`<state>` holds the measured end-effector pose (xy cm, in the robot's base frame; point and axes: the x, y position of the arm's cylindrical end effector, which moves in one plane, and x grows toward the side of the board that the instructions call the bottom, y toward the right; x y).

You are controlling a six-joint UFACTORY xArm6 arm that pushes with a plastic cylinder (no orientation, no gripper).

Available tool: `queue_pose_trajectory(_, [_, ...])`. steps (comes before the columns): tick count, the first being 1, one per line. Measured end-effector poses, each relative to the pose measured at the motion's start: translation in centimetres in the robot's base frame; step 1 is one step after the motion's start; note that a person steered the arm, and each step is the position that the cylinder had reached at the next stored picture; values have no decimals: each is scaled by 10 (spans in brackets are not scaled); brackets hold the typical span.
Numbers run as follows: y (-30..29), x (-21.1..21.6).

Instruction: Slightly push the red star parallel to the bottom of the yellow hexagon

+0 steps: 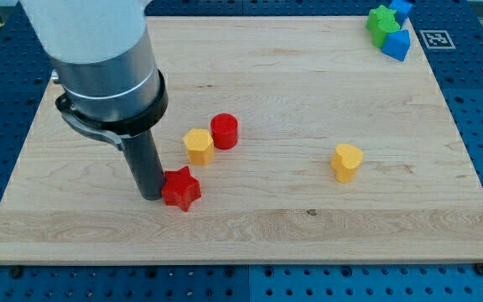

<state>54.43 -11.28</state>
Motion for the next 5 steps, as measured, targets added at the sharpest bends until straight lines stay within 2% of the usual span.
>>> queue_pose_trajectory(2, [1, 0])
queue_pose_trajectory(5, [33, 42])
